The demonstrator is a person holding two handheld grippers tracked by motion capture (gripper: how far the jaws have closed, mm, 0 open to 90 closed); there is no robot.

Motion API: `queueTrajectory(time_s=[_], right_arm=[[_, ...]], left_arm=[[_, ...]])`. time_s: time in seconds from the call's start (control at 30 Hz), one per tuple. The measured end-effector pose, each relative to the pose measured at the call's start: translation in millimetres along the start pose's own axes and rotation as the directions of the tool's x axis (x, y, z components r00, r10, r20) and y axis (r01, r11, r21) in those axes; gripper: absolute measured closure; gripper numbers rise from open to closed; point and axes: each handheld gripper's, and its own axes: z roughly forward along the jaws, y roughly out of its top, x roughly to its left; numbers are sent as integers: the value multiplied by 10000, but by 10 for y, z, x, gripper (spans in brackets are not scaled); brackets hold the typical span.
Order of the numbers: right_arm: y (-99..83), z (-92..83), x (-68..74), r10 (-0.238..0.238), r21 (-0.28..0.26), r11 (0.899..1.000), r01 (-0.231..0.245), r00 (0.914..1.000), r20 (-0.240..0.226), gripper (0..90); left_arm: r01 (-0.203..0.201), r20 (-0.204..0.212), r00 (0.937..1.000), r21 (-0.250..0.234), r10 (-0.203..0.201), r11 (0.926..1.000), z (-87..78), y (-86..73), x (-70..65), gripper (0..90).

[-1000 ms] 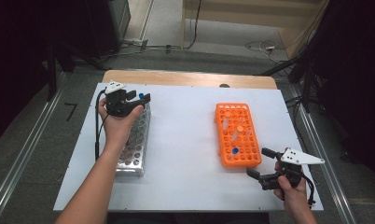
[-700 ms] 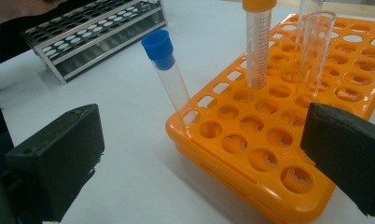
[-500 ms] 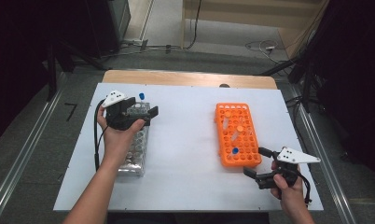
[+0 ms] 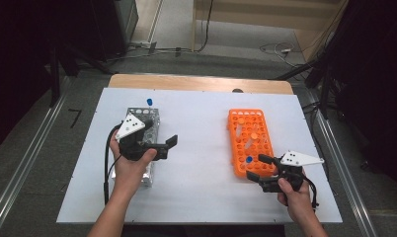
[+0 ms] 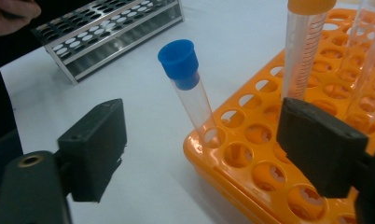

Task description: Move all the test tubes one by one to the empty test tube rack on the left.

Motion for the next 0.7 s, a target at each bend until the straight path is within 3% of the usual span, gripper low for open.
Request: queueTrajectory(time_s=[0.1,0.13,0.23,0.27,0.5,0.6,0.7], right_arm=[[2,35,-18,108,40,9999,-107,9995,-288,220],[-4,63,-30,283,71,9996,-280,9986,-457,281],[-7,83,-32,338,52,9994,-336,9983,-469,325],[-2,114,-23,315,125,9994,-312,9992,-253,369],[-31,244,-5,282,450,9986,-282,9996,4,507],[-73,281,12,234,323,9992,-236,9997,63,554],[-68,309,57,-112,270,9996,103,9993,343,594]], left_arm=[[-50,125,9999,-22,50,10000,-10,-49,-76,0],[-31,205,9998,-11,31,10000,-11,-73,-100,0],[-142,344,9993,186,135,9997,2,-109,-143,0],[-144,443,9989,239,133,9996,4,-131,-176,0],[-117,701,9975,296,96,9995,40,-186,-255,0],[-84,790,9969,301,60,9995,42,-200,-275,0],[-62,918,9958,375,28,9993,54,-213,-283,0]])
